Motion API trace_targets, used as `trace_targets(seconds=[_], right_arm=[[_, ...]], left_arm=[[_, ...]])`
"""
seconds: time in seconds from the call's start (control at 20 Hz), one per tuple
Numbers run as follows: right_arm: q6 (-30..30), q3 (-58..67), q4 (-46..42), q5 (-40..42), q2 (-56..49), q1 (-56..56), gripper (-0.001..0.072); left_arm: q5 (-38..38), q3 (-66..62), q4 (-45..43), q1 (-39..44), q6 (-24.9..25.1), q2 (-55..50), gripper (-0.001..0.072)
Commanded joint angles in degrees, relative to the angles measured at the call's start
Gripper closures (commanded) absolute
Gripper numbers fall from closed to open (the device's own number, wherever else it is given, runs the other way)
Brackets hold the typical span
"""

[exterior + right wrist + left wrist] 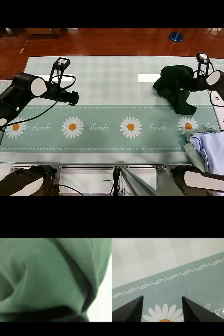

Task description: Fold the shirts.

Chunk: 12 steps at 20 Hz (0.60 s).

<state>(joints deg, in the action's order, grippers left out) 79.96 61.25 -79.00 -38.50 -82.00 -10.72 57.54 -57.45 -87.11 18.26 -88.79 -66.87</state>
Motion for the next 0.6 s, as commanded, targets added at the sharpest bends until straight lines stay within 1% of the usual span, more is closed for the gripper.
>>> trace_targets(seconds=[0.0,0.05,0.1,0.2,0.3,0.35,0.4,0.45,0.5,0.55], right_arm=[[1.8,0.0,2.1,2.6,-4.7,0.0,0.0687],[1.7,0.0,4.0,1.2,-4.6,0.0,0.0692],[-0.7,0.0,7.5,-0.7,-3.8,0.3,0.0693],[-8.9,0.0,17.4,-6.9,-0.8,1.9,0.0693],[-14.9,0.0,29.1,-18.1,2.7,4.6,0.0692],[-15.1,0.0,33.8,-24.9,3.9,6.6,0.0692],[-15.1,0.0,36.2,-30.3,4.5,9.1,0.0691],[-15.1,0.0,36.5,-34.2,4.8,12.2,0.0691],[-14.7,0.0,35.6,-36.5,4.8,15.1,0.069],[-13.0,0.0,33.9,-37.6,4.8,18.4,0.0691]], left_arm=[[0.0,0.0,0.1,0.0,0.0,0.0,0.0134],[-0.2,0.0,0.1,0.0,0.0,0.0,0.0134],[-0.5,0.0,0.1,0.0,0.0,0.0,0.0134],[-2.1,0.0,0.1,0.0,0.0,0.0,0.0134],[-2.1,-0.1,0.1,0.0,0.0,0.0,0.0135],[-1.6,-0.2,0.1,0.0,0.0,0.0,0.0136],[0.1,-0.4,0.1,0.0,0.0,0.1,0.0155],[3.0,-1.0,0.1,0.0,0.1,0.1,0.0352],[5.5,-1.3,0.1,0.0,1.4,0.5,0.0502],[7.2,-1.3,0.1,0.0,3.3,1.4,0.0511]])
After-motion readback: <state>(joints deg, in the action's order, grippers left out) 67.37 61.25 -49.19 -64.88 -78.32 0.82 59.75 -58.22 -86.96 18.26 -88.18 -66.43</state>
